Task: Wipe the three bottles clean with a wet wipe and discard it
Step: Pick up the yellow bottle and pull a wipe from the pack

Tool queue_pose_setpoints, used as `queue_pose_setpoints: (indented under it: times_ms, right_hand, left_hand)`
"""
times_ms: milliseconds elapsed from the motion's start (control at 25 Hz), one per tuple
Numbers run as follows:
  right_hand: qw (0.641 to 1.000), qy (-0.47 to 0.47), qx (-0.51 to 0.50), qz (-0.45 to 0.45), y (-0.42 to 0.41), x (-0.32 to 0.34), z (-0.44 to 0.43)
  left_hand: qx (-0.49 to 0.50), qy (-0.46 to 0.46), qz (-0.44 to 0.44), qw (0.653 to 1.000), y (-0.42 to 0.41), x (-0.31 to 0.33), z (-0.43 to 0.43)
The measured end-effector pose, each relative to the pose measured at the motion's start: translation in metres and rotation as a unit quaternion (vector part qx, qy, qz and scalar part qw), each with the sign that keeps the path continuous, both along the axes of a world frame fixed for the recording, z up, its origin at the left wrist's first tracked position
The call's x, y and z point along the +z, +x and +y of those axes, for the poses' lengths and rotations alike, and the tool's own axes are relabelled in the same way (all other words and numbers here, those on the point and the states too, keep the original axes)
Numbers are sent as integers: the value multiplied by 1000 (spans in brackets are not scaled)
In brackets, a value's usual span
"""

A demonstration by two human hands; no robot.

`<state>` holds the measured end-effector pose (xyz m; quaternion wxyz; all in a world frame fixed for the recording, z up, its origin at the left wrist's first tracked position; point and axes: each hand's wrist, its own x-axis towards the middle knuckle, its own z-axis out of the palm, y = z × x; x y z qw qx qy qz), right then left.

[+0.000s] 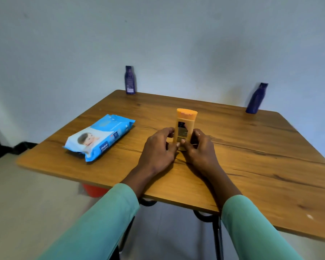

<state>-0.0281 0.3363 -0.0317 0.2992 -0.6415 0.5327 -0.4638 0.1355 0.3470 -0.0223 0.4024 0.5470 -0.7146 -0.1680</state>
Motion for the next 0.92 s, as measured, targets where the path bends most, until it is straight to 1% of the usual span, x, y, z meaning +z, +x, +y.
queue_pose_setpoints:
  times_ms: [80, 160, 200, 280, 360, 440, 480, 560, 600, 640, 720, 760, 920]
  right_hand:
    - [1000, 0, 8, 4, 0, 0, -2]
    - [1000, -2, 11, 0, -2, -2, -3]
    - [1000, -3, 10, -1, -4, -4, -5]
    - [1000, -3, 11, 1, -3, -6, -8]
    - [1000, -5, 10, 7, -3, -7, -9]
    - [1000, 0, 10, 5, -3, -5, -7]
    - [1000, 2, 12, 5, -3, -4, -6]
    - [1000, 2, 16, 7, -2, -4, -4]
    - [1000, 1, 14, 9, -2, -3, -2]
    - [1000, 0, 12, 8, -2, -2, -1]
    - [1000, 5, 12, 4, -2, -1, 0]
    - [1000, 7, 12, 0, -1, -1, 1]
    - [1000, 9, 4, 0, -1, 0, 0]
  left_hand:
    - [69, -62, 56, 994, 18, 1, 29]
    - [166, -145, 111, 969, 52, 5, 59]
    - [215, -170, 118, 955, 71, 10, 69]
    - [289, -171, 70, 939, 111, 21, 77]
    - [297, -130, -9, 946, 137, 35, 63]
    - [258, -62, -81, 961, 153, 47, 31]
    - [244, -24, -124, 961, 159, 51, 11]
    - [239, 48, -217, 945, 171, 61, -24]
    - [241, 84, -248, 935, 176, 66, -37]
    - [240, 122, -261, 927, 181, 71, -47]
    - [226, 198, -244, 922, 186, 80, -55]
    - [218, 221, -240, 920, 185, 83, -57]
    - [174, 227, -272, 919, 180, 86, -63]
